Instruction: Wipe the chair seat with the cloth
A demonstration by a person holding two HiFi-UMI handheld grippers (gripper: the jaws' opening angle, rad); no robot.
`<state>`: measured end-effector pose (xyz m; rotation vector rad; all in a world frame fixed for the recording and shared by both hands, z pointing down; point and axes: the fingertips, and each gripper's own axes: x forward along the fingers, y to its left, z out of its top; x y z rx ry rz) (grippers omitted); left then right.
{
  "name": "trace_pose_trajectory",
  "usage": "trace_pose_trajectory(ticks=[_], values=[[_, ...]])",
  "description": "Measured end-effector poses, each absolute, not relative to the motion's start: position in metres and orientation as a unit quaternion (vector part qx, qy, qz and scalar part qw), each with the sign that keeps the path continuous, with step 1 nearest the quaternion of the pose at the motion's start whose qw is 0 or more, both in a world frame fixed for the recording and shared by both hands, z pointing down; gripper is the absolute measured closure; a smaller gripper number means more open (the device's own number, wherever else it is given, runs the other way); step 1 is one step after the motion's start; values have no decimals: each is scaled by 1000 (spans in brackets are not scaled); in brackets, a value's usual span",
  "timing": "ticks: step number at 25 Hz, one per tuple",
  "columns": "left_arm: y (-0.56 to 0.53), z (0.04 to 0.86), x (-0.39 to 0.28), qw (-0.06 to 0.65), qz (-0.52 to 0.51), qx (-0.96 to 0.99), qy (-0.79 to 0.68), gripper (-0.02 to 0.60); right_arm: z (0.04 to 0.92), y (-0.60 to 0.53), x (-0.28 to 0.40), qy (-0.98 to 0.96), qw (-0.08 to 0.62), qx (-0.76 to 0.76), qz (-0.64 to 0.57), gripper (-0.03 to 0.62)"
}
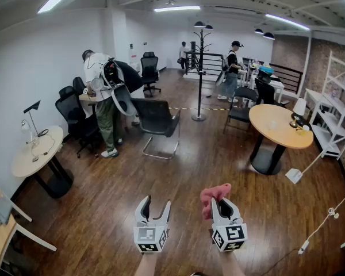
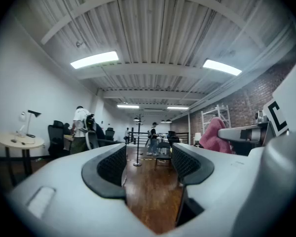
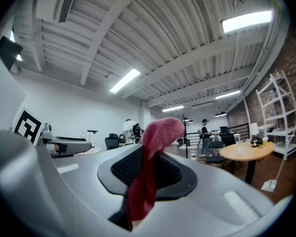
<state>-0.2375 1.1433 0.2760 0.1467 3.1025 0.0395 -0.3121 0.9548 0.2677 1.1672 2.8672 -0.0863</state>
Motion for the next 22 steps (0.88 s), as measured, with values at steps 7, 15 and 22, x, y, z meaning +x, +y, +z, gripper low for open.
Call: trace_pose_trajectory(ticks=[7, 15, 22], values=[[1020, 279, -333, 11, 14, -79, 997, 308, 267, 815, -358, 967, 29, 249, -35, 530], [839, 275, -397, 22, 4, -326, 945, 307, 270, 651, -318, 998, 56, 2, -37, 530], [686, 276, -370, 12, 11, -539, 842, 308, 279, 566, -227, 976, 46, -213, -20, 530]])
